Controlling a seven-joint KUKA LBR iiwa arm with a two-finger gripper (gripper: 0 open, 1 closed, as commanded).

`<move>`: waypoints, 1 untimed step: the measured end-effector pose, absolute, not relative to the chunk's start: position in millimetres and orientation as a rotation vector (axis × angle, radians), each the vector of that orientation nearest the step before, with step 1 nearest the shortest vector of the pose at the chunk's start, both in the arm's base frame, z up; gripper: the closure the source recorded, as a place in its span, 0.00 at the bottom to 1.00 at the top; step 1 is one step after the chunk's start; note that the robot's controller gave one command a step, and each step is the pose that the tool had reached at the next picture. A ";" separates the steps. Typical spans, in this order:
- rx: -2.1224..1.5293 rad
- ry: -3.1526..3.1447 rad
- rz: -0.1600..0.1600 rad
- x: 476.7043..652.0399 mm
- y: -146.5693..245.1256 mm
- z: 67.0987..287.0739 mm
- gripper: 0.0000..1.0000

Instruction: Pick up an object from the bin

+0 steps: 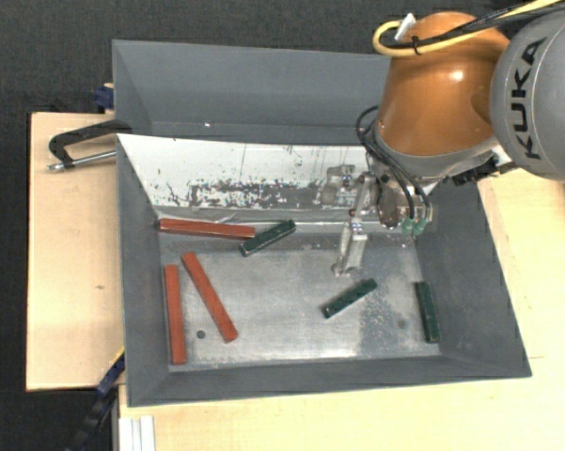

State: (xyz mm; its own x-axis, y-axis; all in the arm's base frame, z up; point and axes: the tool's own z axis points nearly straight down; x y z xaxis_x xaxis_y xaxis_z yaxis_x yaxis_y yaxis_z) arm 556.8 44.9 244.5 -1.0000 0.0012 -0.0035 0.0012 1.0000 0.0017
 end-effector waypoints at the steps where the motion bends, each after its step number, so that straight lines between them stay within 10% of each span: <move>1: 0.002 3.138 0.003 556.8 44.9 244.5 0.00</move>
Offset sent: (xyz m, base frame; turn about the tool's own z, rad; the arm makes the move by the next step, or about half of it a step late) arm -0.0398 -0.0674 -0.0727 -0.3605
